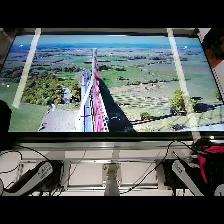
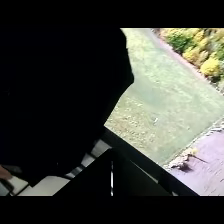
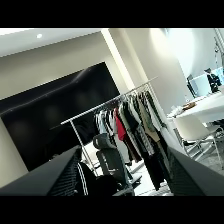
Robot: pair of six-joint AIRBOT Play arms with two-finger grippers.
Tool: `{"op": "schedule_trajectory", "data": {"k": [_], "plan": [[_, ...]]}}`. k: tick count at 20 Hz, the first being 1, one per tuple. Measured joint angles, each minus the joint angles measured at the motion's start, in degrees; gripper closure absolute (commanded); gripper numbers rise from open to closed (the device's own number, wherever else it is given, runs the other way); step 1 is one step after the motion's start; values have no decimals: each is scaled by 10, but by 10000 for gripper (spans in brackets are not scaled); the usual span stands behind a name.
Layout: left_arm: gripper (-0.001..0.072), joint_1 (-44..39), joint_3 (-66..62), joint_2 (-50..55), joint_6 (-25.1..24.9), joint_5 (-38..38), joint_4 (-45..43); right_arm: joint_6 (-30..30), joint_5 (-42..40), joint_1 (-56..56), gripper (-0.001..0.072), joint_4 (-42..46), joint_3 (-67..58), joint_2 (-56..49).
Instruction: Fold the clothes and pants, and hang the long-sleeved shirts on hangers.
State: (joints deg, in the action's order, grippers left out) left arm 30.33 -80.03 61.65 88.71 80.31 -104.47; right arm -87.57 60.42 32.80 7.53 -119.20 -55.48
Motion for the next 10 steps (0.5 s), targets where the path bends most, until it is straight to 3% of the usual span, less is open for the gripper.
{"op": "schedule_trajectory", "data": {"k": [5,6,8,9,10], "plan": [[693,41,56,-6,2,-33,2,0,0,0,122,0,0,0],[657,44,67,-3,-1,-40,-3,0,0,0,122,0,0,0],[215,48,92,7,-5,-49,-16,0,0,0,122,0,0,0],[155,49,106,16,-7,-52,-29,0,0,0,122,0,0,0],[155,50,117,24,-7,-53,-45,0,0,0,122,0,0,0]]}}
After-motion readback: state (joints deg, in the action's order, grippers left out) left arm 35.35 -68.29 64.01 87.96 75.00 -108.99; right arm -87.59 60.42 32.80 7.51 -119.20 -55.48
